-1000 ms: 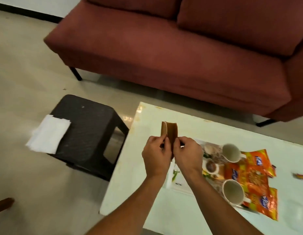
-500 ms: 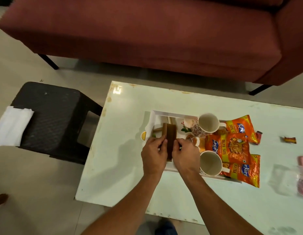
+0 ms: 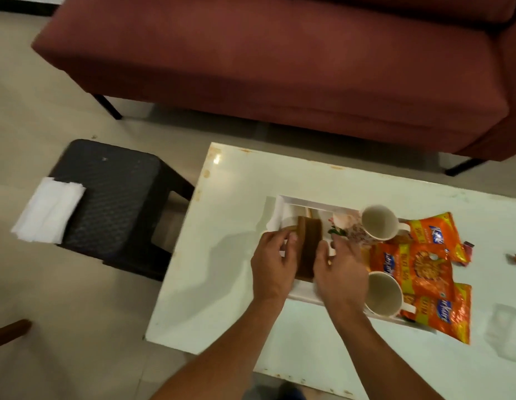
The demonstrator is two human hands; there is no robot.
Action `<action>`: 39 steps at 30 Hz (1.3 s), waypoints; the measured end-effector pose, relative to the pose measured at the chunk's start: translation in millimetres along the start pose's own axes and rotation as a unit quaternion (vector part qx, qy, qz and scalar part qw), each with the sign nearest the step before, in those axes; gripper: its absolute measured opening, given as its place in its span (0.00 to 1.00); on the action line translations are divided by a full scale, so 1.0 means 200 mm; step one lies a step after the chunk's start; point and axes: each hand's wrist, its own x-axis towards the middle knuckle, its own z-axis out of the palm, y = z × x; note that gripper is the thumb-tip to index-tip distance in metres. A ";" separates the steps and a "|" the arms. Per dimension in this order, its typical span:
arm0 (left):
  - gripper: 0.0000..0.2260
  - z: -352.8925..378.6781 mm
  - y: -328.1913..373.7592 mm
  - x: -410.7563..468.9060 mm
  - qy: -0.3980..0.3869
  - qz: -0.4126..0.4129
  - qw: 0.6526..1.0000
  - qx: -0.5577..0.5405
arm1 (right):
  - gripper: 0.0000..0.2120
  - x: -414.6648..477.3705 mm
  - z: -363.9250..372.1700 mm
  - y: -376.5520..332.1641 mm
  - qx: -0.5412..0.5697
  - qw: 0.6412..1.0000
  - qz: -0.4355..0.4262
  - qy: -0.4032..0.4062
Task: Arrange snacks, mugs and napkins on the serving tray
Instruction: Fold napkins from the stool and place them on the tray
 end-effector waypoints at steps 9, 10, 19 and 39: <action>0.12 -0.98 -0.14 0.51 0.213 -0.025 0.976 0.043 | 0.10 -0.12 0.21 -0.93 0.185 0.975 -0.107 -0.068; 0.11 -1.12 -0.20 0.56 0.238 -0.035 0.969 0.052 | 0.10 -0.15 0.29 -1.06 0.214 0.966 -0.093 -0.112; 0.14 -2.03 -0.96 0.75 0.280 -0.164 0.932 0.164 | 0.14 -0.55 1.12 -1.99 0.264 0.892 0.056 -0.364; 0.31 -2.35 -1.45 1.19 0.066 -0.422 0.903 -0.044 | 0.15 -0.54 1.57 -2.36 0.220 0.909 0.182 -0.305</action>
